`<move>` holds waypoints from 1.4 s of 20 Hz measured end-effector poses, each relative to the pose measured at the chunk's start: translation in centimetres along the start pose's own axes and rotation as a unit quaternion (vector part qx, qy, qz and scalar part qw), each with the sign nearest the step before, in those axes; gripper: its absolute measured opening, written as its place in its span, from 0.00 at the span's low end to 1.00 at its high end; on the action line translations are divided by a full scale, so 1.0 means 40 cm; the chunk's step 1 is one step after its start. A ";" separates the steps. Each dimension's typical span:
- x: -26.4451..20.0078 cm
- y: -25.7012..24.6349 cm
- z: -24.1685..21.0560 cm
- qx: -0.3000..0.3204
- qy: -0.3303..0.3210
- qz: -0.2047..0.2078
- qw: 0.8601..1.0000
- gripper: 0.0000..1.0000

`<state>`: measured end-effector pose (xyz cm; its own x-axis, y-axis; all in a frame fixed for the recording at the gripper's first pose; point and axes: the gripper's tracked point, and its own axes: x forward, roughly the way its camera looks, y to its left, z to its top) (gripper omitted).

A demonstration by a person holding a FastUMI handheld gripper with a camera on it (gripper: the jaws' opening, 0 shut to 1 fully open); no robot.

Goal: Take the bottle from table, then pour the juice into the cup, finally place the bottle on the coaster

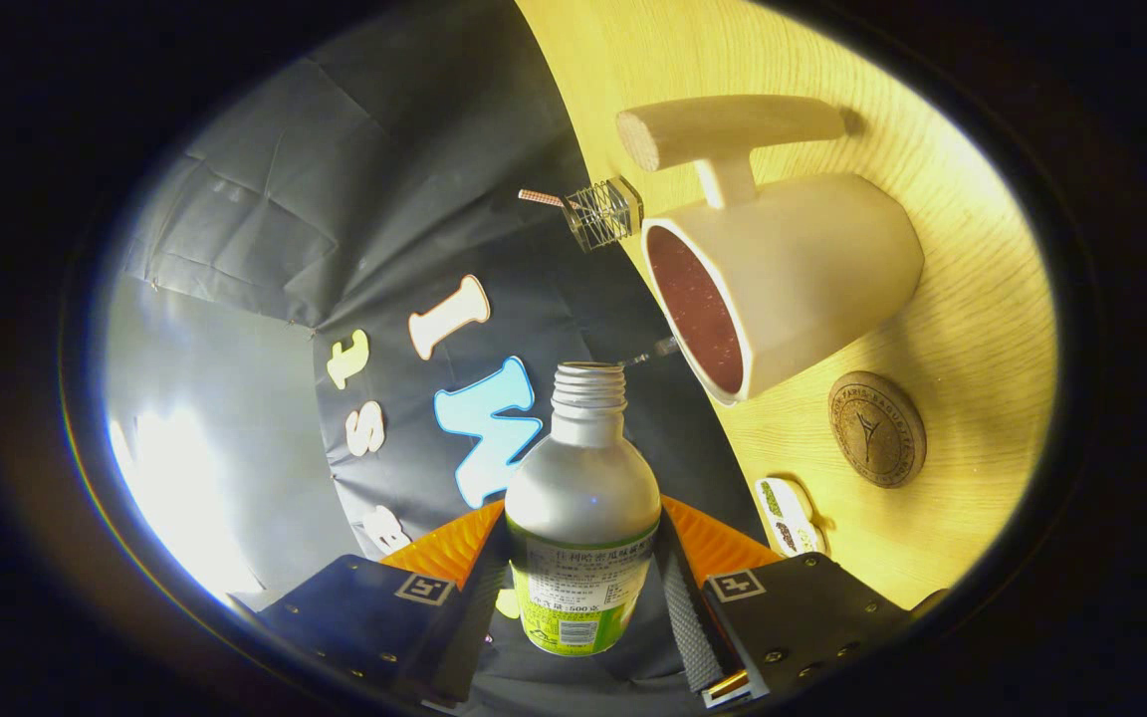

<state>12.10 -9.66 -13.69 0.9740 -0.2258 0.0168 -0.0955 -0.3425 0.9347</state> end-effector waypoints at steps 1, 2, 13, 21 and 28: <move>-0.004 -0.002 0.002 0.000 0.000 0.000 1.000 0.77; -0.003 -0.004 0.001 0.001 0.000 -0.001 1.000 0.77; -0.015 -0.056 0.011 -0.055 0.019 -0.014 0.998 0.77; -0.015 -0.054 0.005 -0.152 0.046 -0.022 0.987 0.77; -0.035 -0.016 0.004 -0.346 0.069 -0.019 0.936 0.77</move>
<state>10.76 -9.25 -14.38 0.9958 -0.0890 -0.0203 0.0491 0.3348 0.9410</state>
